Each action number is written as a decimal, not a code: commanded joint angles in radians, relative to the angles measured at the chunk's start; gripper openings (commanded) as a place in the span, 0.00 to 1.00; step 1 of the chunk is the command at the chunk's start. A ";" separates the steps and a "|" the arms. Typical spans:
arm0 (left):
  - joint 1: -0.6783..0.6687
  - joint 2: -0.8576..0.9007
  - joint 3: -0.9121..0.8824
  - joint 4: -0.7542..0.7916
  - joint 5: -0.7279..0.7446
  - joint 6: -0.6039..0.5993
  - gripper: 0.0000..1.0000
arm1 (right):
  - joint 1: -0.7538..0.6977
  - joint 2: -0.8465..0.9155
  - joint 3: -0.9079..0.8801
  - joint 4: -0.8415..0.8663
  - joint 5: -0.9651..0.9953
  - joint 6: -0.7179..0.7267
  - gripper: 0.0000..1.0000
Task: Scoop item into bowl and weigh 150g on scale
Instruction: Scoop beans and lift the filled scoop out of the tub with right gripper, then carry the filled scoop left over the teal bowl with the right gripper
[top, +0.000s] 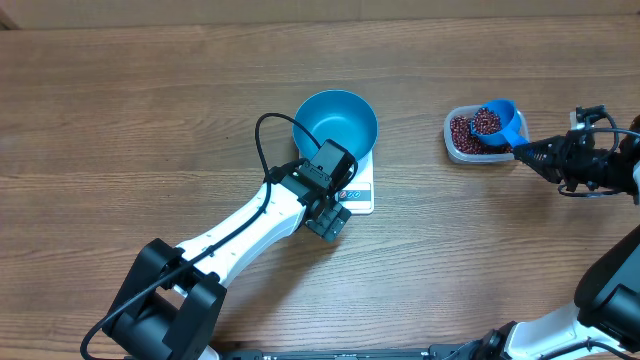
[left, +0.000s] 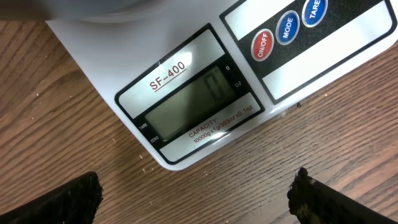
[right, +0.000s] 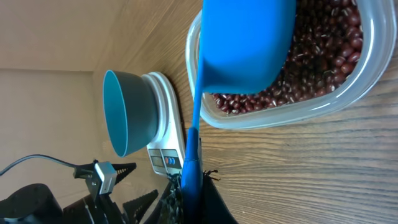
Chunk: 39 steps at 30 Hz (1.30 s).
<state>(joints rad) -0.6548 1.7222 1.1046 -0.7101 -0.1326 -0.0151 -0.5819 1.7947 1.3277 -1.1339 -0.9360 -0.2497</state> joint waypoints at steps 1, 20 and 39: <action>-0.006 0.008 -0.002 -0.001 -0.009 0.020 1.00 | -0.003 0.001 0.007 -0.020 -0.045 -0.048 0.04; -0.006 0.008 -0.002 -0.003 -0.009 0.019 1.00 | -0.139 0.001 0.008 -0.066 -0.294 -0.135 0.04; -0.006 0.008 -0.002 0.005 -0.009 0.019 1.00 | -0.030 0.001 0.031 -0.105 -0.400 -0.282 0.04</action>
<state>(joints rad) -0.6548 1.7222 1.1046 -0.7094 -0.1326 -0.0151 -0.6785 1.7947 1.3277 -1.2465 -1.2835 -0.5026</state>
